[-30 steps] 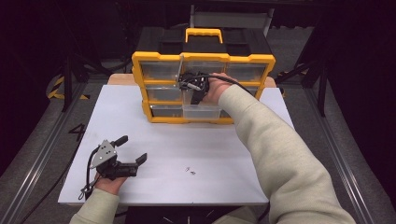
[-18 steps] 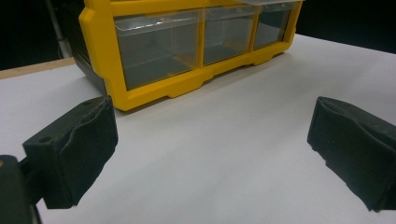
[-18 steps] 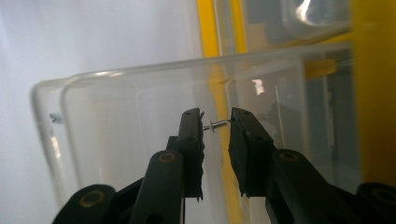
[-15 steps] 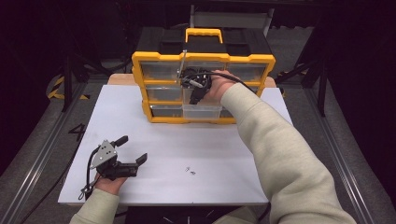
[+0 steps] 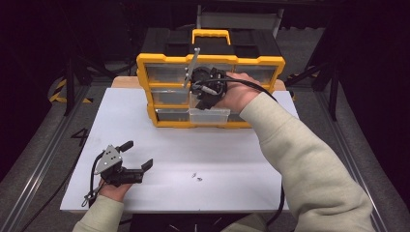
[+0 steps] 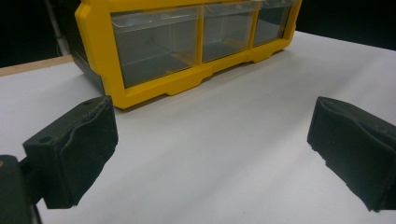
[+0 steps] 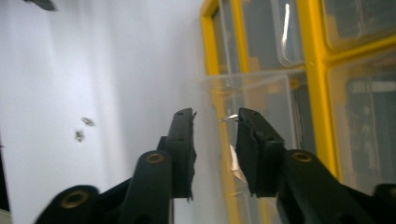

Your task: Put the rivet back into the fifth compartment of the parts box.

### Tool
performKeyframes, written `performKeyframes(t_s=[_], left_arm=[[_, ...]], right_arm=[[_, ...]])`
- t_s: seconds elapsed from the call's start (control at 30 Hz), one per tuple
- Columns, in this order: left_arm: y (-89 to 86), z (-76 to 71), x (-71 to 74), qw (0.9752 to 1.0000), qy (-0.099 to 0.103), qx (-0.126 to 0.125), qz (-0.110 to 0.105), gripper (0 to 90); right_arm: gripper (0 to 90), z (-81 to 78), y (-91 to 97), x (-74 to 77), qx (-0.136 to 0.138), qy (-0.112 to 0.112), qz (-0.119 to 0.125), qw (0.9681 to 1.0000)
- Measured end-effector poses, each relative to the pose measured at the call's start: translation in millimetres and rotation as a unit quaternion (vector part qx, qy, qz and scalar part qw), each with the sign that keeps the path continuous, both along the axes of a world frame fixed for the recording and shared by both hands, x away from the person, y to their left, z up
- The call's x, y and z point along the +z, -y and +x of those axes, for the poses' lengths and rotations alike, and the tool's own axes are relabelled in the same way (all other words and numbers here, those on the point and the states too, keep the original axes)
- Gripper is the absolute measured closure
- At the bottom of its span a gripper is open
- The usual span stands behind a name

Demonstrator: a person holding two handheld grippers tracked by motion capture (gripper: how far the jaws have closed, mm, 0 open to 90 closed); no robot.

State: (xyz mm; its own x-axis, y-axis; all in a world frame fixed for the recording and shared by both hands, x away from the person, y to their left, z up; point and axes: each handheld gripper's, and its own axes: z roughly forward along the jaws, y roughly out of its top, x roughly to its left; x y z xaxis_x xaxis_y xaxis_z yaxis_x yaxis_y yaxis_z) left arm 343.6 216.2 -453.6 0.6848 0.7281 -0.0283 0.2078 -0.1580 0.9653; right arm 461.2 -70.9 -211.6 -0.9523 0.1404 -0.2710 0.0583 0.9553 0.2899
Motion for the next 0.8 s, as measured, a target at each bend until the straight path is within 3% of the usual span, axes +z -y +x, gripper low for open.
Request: performKeyframes(t_s=[0.2,0.33,0.37,0.47,0.5,0.8], left_arm=[[0.0,0.0,0.0,1.0000,0.000,-0.001,0.000,2.7],[-0.2,0.0,0.0,1.0000,0.000,-0.001,0.000,2.6],[-0.2,0.0,0.0,1.0000,0.000,-0.001,0.000,2.6],[0.0,0.2,-0.2,1.0000,-0.001,-0.001,-0.001,2.7],[-0.2,0.4,-0.2,1.0000,0.000,-0.001,0.001,2.7],[0.1,0.2,-0.3,1.0000,-0.002,-0.001,0.002,2.7]], right_arm=[[49.6,-29.2,-3.5,-1.6,0.020,0.001,0.010,0.9998],[35.3,-39.3,-4.0,-12.2,0.019,-0.009,0.012,0.9997],[35.3,-39.3,-4.0,-12.2,0.019,-0.009,0.012,0.9997],[24.6,-46.0,-5.0,-23.7,0.017,-0.028,0.014,0.9994],[19.5,-48.7,-5.9,-28.4,0.017,-0.022,0.011,0.9996],[16.4,-58.8,-11.4,-53.3,0.032,-0.036,0.006,0.9988]])
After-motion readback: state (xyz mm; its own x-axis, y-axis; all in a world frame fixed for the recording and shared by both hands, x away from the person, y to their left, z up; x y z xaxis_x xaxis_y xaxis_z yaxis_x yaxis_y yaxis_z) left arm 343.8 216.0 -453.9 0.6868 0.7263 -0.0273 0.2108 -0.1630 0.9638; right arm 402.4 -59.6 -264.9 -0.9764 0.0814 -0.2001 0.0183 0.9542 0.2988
